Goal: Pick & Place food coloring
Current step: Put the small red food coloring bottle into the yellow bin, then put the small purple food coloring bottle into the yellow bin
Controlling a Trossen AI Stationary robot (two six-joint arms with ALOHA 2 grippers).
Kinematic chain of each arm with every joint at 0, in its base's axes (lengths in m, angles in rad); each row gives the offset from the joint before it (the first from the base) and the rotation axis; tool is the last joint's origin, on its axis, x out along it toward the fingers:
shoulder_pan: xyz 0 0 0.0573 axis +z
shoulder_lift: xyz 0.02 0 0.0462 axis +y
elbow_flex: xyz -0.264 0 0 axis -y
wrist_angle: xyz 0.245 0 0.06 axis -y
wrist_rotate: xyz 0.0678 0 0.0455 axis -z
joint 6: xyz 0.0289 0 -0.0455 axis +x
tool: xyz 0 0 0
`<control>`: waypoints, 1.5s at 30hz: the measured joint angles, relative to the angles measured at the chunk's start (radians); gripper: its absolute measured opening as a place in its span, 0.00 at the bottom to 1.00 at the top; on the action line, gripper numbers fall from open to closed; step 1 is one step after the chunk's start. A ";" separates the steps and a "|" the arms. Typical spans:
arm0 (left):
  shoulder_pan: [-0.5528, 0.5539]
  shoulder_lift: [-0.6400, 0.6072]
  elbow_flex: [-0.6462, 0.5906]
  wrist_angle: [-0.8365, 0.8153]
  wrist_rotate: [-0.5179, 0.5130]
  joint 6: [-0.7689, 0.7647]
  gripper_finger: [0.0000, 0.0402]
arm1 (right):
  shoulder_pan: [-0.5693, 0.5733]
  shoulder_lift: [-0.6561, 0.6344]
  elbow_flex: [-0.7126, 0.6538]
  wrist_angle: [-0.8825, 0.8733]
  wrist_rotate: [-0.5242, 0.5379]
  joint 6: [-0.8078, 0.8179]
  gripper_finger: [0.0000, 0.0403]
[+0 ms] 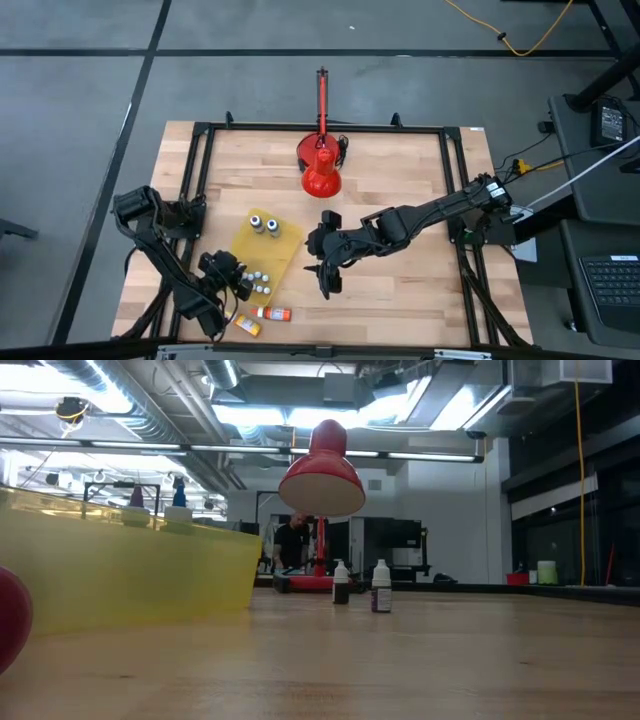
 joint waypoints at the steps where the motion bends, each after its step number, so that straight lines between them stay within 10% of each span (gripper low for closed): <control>1: 0.000 0.000 0.000 0.000 0.000 0.000 0.18 | 0.000 0.000 0.000 0.000 0.000 -0.006 0.72; 15: 0.002 -0.007 0.068 -0.150 0.008 -0.014 0.38 | 0.000 0.000 0.000 0.004 0.011 -0.014 0.71; 31: 0.072 -0.333 0.111 -0.355 -0.176 0.143 0.66 | 0.137 0.002 -0.225 -0.339 0.481 0.473 0.62; 45: 0.187 -0.603 0.111 -0.318 -0.346 0.409 0.66 | 0.311 0.001 -0.730 0.304 0.712 0.849 0.61</control>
